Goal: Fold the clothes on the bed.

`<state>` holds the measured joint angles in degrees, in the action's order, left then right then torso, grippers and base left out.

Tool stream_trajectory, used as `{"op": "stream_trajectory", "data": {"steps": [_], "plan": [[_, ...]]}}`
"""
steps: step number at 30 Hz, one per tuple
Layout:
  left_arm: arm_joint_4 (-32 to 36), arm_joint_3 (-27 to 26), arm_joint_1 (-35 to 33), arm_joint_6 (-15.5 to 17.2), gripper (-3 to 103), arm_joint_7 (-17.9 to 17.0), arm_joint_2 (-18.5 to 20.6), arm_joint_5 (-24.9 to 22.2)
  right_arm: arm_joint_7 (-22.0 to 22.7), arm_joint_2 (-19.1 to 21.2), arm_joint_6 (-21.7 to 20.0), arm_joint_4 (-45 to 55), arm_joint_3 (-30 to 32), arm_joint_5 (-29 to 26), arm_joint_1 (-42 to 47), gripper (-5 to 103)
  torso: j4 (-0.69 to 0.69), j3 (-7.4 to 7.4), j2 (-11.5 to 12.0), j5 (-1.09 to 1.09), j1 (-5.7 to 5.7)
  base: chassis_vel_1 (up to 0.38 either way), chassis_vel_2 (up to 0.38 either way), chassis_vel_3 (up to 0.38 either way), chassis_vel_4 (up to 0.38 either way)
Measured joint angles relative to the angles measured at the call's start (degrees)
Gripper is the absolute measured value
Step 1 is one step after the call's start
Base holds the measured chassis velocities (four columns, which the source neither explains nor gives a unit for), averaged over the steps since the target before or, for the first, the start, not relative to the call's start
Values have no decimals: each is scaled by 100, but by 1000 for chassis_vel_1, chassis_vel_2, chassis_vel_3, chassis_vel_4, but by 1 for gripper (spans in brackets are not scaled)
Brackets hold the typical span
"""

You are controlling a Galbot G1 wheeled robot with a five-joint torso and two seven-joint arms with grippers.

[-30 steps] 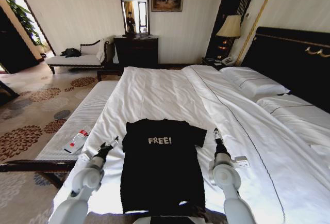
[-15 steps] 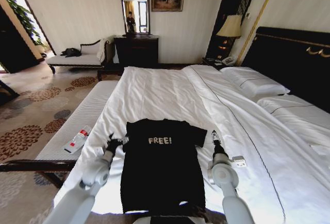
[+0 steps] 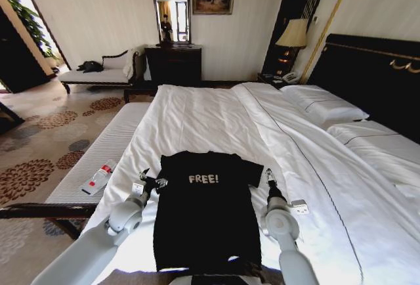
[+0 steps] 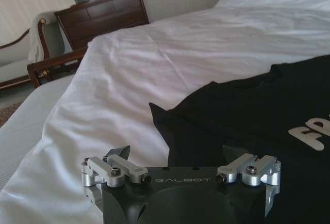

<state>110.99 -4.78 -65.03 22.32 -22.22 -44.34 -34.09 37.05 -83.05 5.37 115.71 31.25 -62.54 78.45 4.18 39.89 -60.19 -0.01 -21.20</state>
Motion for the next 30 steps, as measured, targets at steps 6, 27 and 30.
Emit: {"op": "stream_trajectory", "data": {"steps": [6, 27, 30], "plan": [[-280, 634, 645, 401, 100, -182, 123, -511, 13, -97, -4, -47, -20, 70, 16, 100, 2, 0, 0, 1, 0, 0, 0, 0, 0], [-806, 1702, 1598, 690, 43, -317, -184, -687, 109, -12, -40, -194, 57, -55, -111, 100, 1, 0, 0, 1, 0, 0, 0, 0, 0], [-805, 1691, 1589, 690, 33, -337, -201, -689, 112, -6, -41, -193, 49, -59, -111, 100, 1, 0, 0, 1, -1, 0, 0, 0, 0]]}}
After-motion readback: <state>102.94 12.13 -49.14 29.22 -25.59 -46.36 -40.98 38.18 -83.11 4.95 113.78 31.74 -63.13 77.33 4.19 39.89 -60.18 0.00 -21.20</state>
